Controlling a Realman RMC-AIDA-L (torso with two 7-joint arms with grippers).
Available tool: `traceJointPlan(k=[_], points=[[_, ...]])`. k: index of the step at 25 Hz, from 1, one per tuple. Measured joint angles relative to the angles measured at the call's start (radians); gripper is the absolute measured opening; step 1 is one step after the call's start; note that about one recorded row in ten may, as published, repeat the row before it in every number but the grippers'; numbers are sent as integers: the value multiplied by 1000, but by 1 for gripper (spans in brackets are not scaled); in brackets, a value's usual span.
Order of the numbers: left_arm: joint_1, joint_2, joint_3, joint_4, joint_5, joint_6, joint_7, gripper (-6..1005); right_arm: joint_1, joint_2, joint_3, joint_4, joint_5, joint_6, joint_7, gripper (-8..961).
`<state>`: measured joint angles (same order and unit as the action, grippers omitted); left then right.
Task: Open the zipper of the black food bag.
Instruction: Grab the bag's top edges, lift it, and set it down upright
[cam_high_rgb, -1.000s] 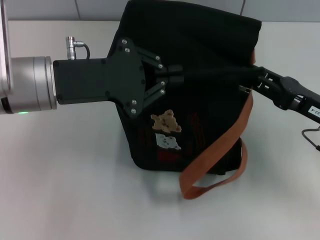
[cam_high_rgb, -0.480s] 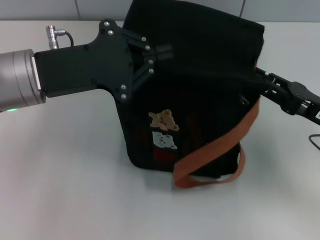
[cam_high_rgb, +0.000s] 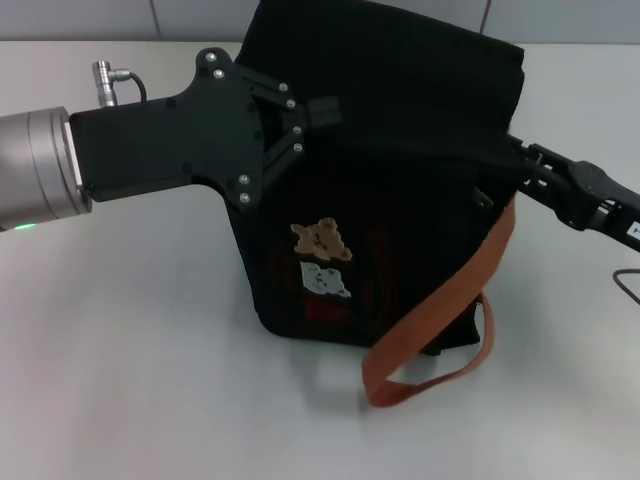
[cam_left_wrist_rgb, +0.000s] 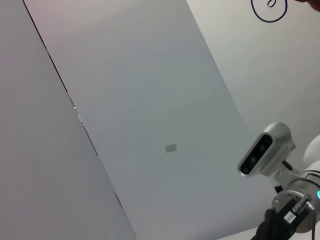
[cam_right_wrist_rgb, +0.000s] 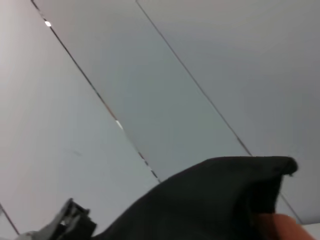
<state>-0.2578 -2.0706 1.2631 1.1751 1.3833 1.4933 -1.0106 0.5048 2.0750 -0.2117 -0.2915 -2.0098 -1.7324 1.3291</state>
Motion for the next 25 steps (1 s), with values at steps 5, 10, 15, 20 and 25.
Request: traceJointPlan(k=[5,10,15,20,25], points=[[2,0,-1,-10,-2,1,11,0,-5,-3,0,3,0,-32,1,455],[1,0,-1,-12,-2,2,12,1,-3,-3,0,3,-1,-29,2,452],[-1,-1,2,-15,0,2,12,2,6,-3,0,5,0,-22,10,448],[-4,-2,2,-29,-1,4,13,3,13,-1,0,4,4,-19,19,445],[-6,-2,-1,-31,-2,5,14,4,16,-2,0,6,4,-18,19,350]])
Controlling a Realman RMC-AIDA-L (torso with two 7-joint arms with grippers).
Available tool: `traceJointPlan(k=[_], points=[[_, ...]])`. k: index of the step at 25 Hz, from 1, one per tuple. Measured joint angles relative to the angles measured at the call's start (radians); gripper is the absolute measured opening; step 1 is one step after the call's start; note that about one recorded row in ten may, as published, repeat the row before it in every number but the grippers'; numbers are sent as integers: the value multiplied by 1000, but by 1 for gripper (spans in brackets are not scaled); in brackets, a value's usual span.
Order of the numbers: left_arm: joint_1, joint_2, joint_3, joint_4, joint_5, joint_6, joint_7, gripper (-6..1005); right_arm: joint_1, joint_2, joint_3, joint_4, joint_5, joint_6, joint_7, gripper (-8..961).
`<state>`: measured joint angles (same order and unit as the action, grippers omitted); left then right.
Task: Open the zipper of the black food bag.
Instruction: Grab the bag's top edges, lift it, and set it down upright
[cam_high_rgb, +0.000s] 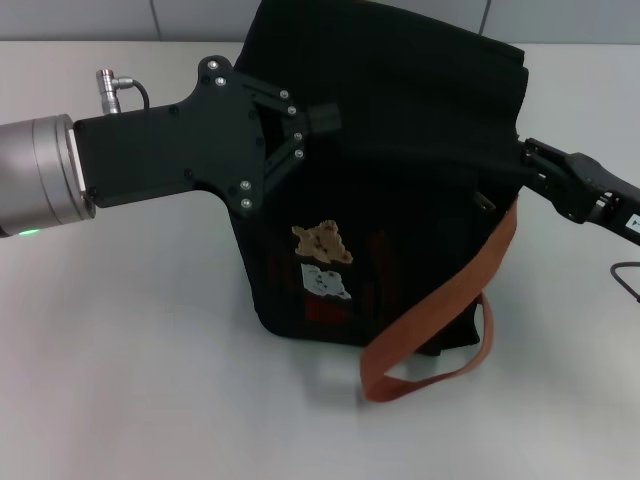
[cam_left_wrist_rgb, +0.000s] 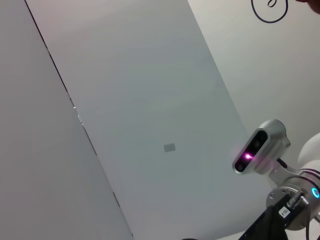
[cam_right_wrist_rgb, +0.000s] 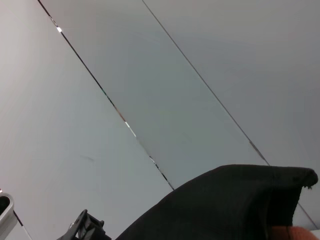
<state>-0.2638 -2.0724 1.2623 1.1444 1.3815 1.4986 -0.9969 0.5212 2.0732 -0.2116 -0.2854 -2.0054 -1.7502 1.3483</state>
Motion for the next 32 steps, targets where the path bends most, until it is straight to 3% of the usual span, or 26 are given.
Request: traceJointPlan(k=[3,22,27,32], points=[[0,0,0,0,-1,-1,1,4,1,0,0,-1,1,0,0,256],[-3,0,3,-9,-2,-4,12,7,12,-3,-22,-6,-6,35,79,85],[-3,0,2,-14,-3,-4,13,8,13,-5,-23,-7,-7,37,99,95],[-3,0,1,-26,-5,-2,23,9,12,-5,-23,-8,-7,44,116,168]])
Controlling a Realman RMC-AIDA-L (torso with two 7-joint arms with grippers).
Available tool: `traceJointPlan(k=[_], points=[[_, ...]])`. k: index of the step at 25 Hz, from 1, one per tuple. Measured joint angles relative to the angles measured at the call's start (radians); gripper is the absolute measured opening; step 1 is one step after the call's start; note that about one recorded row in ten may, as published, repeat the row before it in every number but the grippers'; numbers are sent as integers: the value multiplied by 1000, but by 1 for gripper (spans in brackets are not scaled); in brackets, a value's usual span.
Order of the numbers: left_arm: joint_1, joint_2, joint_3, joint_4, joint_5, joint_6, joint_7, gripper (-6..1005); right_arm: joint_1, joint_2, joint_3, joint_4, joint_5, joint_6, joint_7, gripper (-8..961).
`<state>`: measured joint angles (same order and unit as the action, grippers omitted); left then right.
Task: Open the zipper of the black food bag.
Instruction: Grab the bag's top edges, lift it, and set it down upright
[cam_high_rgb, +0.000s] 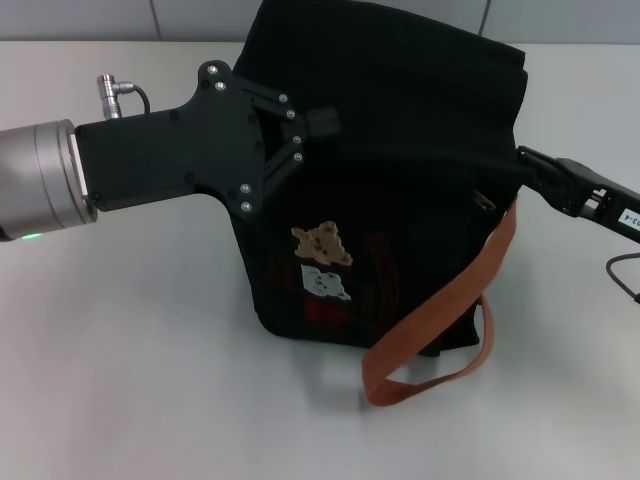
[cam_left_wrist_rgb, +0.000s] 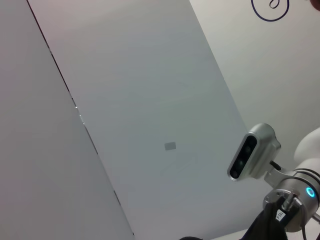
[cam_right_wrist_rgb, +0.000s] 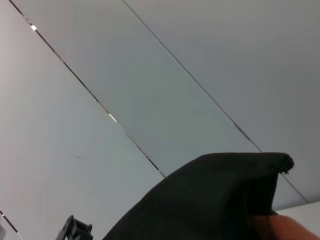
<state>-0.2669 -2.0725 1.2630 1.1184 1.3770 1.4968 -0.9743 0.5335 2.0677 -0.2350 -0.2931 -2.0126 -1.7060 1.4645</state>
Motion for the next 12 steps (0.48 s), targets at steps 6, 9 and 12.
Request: traceJointPlan(k=[6,9,12], points=[[0,0,3,-7,0,-2,0,10,8,-4,-22,0,0,21,66,167],[-1,0,1,-10,0,-2,0,10,10,-8,-24,0,0,17,76,167],[0,0,0,-12,0,-2,2,11,2,-16,-24,0,2,2,80,166]])
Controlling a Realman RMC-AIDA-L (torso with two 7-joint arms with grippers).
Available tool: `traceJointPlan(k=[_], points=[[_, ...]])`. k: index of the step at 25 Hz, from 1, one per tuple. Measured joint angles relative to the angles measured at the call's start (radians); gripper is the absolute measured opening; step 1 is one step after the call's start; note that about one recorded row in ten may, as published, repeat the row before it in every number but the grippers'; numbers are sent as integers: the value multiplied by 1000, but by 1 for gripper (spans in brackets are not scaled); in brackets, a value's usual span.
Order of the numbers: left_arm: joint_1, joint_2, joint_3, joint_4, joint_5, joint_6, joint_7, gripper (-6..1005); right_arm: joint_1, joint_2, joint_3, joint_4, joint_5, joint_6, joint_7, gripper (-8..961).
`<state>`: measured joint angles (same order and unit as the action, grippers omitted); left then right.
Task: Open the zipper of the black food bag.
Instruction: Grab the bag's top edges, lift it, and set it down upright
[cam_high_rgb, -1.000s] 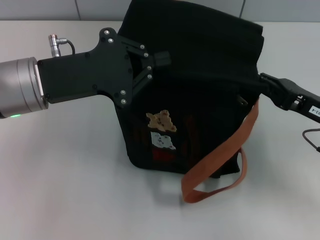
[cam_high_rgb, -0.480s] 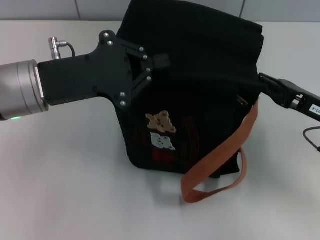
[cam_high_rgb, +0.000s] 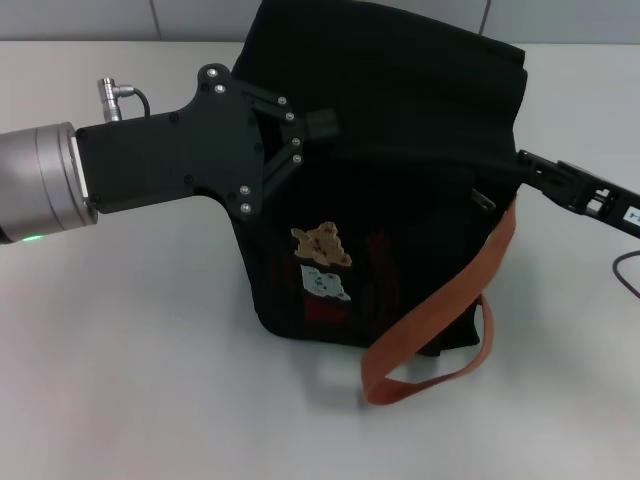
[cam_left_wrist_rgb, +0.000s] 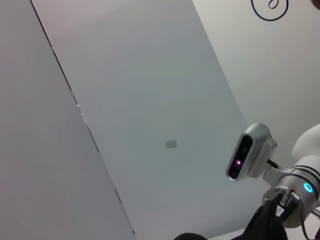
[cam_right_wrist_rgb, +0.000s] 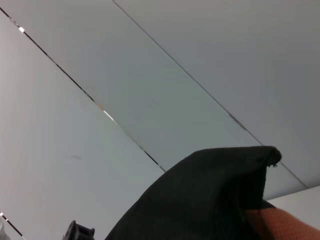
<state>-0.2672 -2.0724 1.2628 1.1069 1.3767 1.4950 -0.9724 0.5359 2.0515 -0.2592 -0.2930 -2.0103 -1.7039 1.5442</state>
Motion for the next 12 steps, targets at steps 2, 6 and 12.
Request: traceJointPlan(k=[2,6,12], points=[[2,0,0,0,0,0,1,11,-8,-5,1,0,3,-8,0,165],[2,0,0,0,0,0,1,12,-18,-9,2,0,4,-20,0,164],[-7,0,1,0,1,0,1,13,-18,-9,0,0,5,-23,-4,162]])
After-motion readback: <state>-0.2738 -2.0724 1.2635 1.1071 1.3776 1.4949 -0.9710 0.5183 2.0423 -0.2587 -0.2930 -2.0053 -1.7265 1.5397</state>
